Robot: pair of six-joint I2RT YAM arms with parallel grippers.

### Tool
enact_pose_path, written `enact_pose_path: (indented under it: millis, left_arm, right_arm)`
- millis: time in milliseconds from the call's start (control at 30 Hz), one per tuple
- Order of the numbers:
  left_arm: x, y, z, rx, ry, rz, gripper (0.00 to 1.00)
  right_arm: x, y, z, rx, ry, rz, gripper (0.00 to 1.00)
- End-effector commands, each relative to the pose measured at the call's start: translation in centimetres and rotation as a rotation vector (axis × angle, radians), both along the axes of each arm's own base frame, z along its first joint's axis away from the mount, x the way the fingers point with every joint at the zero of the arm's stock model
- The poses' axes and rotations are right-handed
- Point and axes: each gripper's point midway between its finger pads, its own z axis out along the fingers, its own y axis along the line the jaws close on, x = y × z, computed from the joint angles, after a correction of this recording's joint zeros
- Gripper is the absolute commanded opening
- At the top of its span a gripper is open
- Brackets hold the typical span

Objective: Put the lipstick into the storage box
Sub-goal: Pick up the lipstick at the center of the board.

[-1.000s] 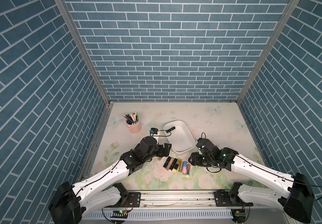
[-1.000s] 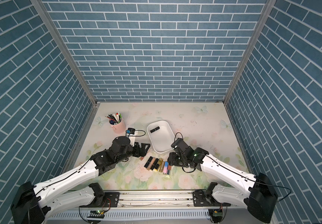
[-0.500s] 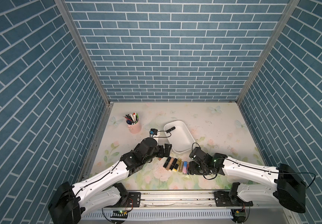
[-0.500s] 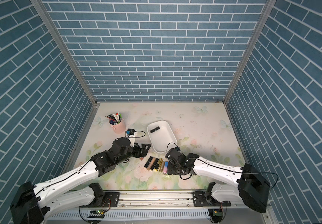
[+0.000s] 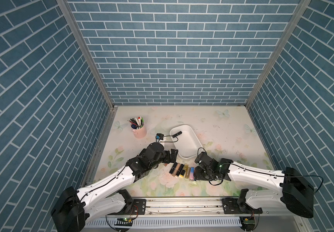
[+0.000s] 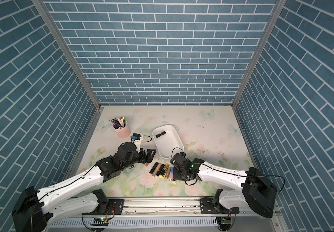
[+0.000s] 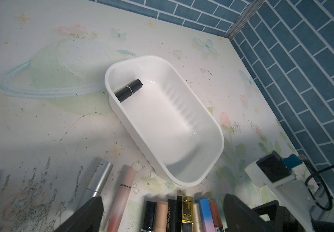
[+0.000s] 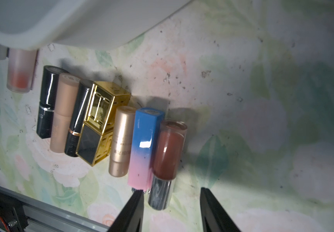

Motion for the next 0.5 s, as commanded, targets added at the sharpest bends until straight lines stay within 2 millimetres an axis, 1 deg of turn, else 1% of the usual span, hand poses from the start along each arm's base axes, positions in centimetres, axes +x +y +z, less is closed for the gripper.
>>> enact_pose_path:
  millis: [0, 467]
  left_arm:
    - [-0.06, 0.18, 0.11, 0.000, -0.010, 0.010, 1.00]
    - [-0.29, 0.83, -0.42, 0.012, -0.011, 0.023, 1.00]
  right_arm:
    - [0.13, -0.30, -0.65, -0.029, -0.005, -0.006, 0.48]
    - [0.24, -0.01, -1.49, -0.055, 0.005, 0.010, 0.46]
